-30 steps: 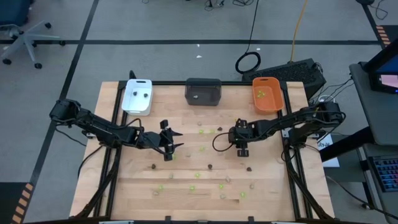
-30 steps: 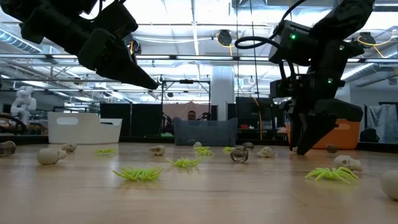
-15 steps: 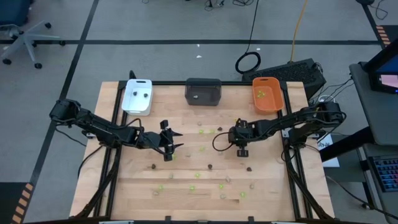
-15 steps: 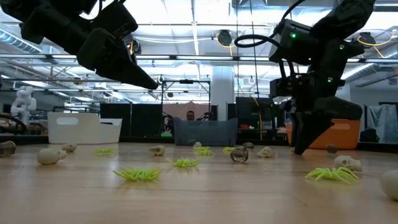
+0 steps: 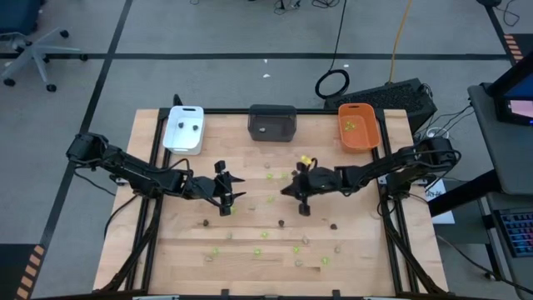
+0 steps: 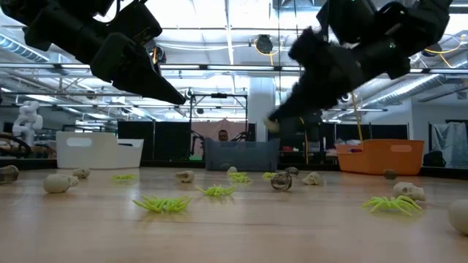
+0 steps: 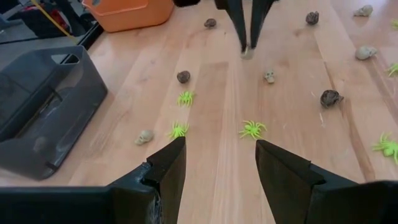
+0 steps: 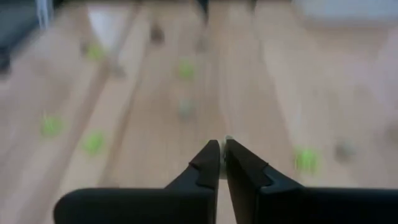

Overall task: Sort Halloween decoration
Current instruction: Put the white toy skull into the black bin

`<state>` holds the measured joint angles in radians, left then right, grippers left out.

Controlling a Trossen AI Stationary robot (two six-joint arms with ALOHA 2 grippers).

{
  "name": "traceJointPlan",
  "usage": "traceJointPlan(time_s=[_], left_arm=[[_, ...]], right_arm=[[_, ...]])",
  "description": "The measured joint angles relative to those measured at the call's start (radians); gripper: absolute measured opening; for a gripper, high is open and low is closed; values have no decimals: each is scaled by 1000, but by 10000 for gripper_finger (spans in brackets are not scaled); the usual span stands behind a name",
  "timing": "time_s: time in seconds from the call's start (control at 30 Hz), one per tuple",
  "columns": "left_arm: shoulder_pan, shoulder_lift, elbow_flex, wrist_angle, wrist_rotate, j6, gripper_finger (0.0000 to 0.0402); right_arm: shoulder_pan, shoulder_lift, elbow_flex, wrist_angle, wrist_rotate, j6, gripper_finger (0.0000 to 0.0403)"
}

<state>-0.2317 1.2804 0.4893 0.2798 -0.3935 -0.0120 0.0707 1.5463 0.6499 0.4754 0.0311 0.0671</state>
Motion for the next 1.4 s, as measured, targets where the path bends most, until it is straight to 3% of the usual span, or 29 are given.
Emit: traceJointPlan(time_s=[0.27,0.83,1.4], left_arm=[[0,0,0,20,16,0,192],[0,0,0,26,23,0,192],[0,0,0,26,23,1,192]], right_arm=[[3,47,0,294,22,-65,0],[0,162,1,390,24,-62,1],[1,161,2,478,19,-548,0]])
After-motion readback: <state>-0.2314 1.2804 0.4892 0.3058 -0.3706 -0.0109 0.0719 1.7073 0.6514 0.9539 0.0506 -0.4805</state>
